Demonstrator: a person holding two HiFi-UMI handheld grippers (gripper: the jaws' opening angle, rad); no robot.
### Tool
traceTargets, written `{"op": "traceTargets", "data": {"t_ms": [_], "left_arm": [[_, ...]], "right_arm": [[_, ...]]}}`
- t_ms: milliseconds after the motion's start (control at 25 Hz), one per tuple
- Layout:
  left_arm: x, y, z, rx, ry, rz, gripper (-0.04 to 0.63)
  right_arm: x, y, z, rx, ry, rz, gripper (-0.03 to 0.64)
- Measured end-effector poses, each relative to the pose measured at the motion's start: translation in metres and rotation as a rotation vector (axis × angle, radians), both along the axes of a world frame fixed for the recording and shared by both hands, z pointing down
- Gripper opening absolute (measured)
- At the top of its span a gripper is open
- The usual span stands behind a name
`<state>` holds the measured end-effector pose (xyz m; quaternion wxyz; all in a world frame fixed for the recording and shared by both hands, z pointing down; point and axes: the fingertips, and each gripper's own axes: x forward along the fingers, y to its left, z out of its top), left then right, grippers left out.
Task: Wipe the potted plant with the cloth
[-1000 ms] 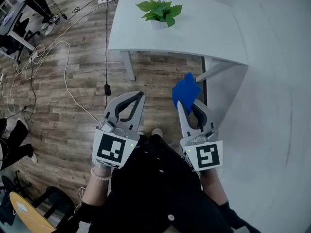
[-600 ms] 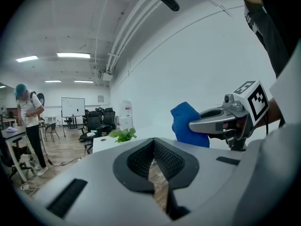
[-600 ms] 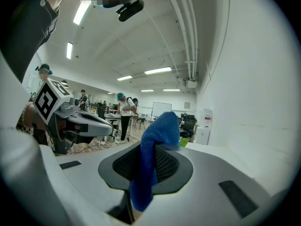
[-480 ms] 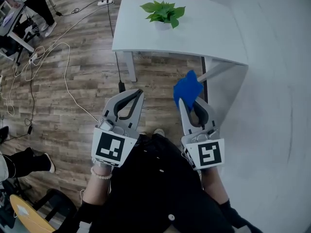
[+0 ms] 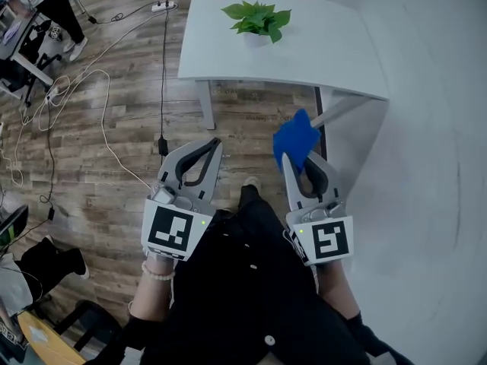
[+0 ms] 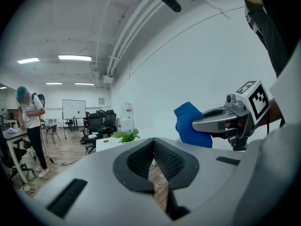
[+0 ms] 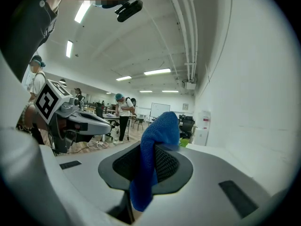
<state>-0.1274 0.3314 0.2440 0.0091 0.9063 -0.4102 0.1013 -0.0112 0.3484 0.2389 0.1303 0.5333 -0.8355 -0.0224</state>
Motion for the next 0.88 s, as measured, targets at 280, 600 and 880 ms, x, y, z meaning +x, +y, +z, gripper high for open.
{"op": "traceTargets", "data": {"t_ms": [280,600,880], "left_arm": [[0.015,-0.022,0.005,-0.003,-0.01,0.01,0.012],[0.037,-0.073,0.011,-0.017,-0.022,-0.012,0.014],[0.058,-0.135,0.016,-0.042,-0.021,-0.061,0.014]], "right_arm": [[0.016,-0.025,0.008,-0.006,-0.008,0.013,0.084],[0.041,-0.081,0.018,-0.031,-0.023,-0.002,0.084],[0.057,-0.151,0.024,-0.05,-0.026,-0.067,0.084]]}}
